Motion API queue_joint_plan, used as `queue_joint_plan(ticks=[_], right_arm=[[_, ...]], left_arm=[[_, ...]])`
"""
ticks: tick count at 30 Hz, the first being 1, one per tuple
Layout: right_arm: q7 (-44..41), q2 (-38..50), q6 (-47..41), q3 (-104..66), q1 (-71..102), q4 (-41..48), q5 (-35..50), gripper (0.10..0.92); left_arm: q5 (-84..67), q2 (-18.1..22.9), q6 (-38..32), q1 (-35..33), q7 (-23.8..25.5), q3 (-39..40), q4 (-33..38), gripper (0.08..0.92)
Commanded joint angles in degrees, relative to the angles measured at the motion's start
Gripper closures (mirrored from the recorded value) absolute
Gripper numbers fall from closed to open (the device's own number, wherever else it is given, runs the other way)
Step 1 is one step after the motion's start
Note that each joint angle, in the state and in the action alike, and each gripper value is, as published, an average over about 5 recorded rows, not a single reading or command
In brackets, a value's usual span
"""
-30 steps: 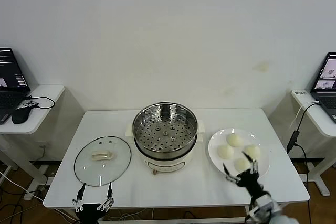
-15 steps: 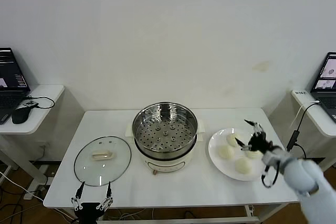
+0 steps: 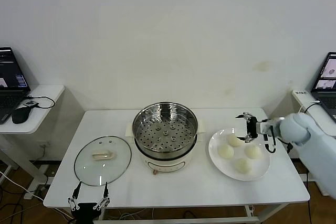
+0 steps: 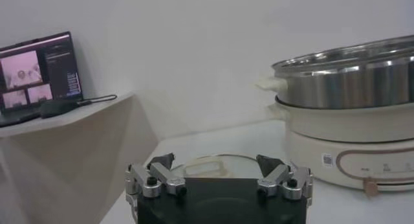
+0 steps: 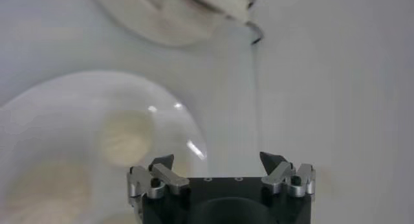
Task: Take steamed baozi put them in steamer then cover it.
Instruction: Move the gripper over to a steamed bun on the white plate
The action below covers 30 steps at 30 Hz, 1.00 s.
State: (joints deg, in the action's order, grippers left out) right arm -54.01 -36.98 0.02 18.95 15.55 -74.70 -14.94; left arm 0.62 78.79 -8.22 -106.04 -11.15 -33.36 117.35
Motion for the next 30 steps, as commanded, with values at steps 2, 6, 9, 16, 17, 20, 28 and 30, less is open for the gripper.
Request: queue_joint_plan(ticks=[2,6,9,16,17,20,28,30], right_arm=[[-7.4,-1.1,-0.2,15.5,-12.8,8.9,1.0,0.202],[-6.1,-5.1,-0.2,15.8,-12.1,13.3,-1.5,0.203],[-5.5,-8.0,-0.2,15.6,-11.8,16.3,-3.0,0.203],[-4.9,-12.1,-0.2,15.0,-11.5,20.5,-6.3,0.203],[-4.6,-12.5,-0.2,15.1,-11.5,21.0,-6.8,0.203],[-3.6,-13.7,-0.2,15.0,-11.5,22.8,-7.8,0.203],[-2.2,-16.1,-0.2,14.5,-10.6,24.9,-8.7,0.209],[-1.8,-16.5,-0.2,14.5,-10.5,25.3,-8.8,0.219]], left_arm=[[0.1,0.0,0.0,0.0,0.0,-0.3,-0.1,0.177],[0.1,0.0,0.0,-0.1,0.0,-0.6,0.1,0.177],[0.1,0.1,0.0,-0.1,0.0,-0.9,0.2,0.177],[0.1,0.2,0.0,0.0,0.1,-1.7,0.2,0.177],[0.1,0.2,0.0,0.1,0.1,-1.7,0.1,0.177],[0.0,0.2,-0.1,0.4,0.0,-1.7,-0.3,0.177],[0.1,-0.1,-0.2,0.7,0.0,-1.9,-0.7,0.177],[0.2,-0.1,-0.3,0.6,-0.1,-1.9,-0.6,0.177]])
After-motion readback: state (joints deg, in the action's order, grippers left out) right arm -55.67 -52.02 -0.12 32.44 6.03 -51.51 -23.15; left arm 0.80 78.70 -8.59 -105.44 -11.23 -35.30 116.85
